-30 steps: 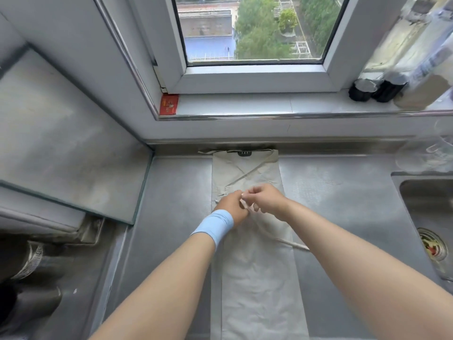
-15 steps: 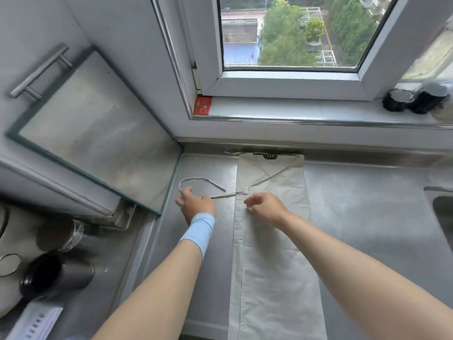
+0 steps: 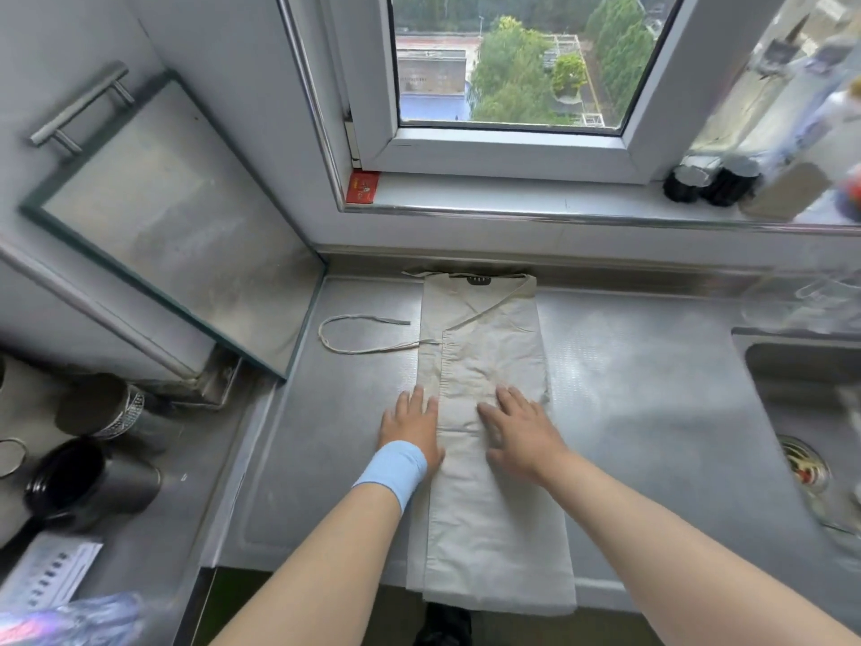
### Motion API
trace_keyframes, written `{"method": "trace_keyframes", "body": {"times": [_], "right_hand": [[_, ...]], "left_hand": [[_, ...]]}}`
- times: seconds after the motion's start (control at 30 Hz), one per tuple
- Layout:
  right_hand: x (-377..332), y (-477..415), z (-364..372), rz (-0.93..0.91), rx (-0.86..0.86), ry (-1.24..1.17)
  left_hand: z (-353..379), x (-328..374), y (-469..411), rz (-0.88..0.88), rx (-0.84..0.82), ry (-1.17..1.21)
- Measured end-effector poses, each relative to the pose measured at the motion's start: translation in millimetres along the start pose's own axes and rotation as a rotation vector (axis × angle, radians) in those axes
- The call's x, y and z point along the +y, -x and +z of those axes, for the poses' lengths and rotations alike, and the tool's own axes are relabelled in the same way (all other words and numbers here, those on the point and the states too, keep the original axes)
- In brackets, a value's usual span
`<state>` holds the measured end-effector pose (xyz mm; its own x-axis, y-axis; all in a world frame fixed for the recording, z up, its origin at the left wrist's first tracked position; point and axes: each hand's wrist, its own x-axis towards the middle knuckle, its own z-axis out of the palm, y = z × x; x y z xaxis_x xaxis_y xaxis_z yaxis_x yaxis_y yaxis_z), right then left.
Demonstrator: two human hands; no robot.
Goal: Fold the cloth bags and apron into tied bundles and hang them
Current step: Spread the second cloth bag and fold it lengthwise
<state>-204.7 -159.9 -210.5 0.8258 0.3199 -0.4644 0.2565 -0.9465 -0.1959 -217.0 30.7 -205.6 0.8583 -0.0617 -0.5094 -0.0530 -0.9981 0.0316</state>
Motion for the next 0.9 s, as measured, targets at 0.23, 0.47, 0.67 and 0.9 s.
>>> {"method": "trace_keyframes", "body": {"times": [0.23,0.47,0.67,0.9], "right_hand": [[15,77,28,-0.071,0.142,0.095],[24,150,75,-0.283,-0.044,0.171],[18,160,84,-0.242,0.075,0.07],[13,163,70,-0.197,0.129,0.005]], "left_hand": [[25,35,65,0.238,0.241,0.152],[71,56,111,0.205,0.041,0.135],[73,60,133,0.227,-0.002,0.126],[72,59,149,0.225,0.019,0.129]]}}
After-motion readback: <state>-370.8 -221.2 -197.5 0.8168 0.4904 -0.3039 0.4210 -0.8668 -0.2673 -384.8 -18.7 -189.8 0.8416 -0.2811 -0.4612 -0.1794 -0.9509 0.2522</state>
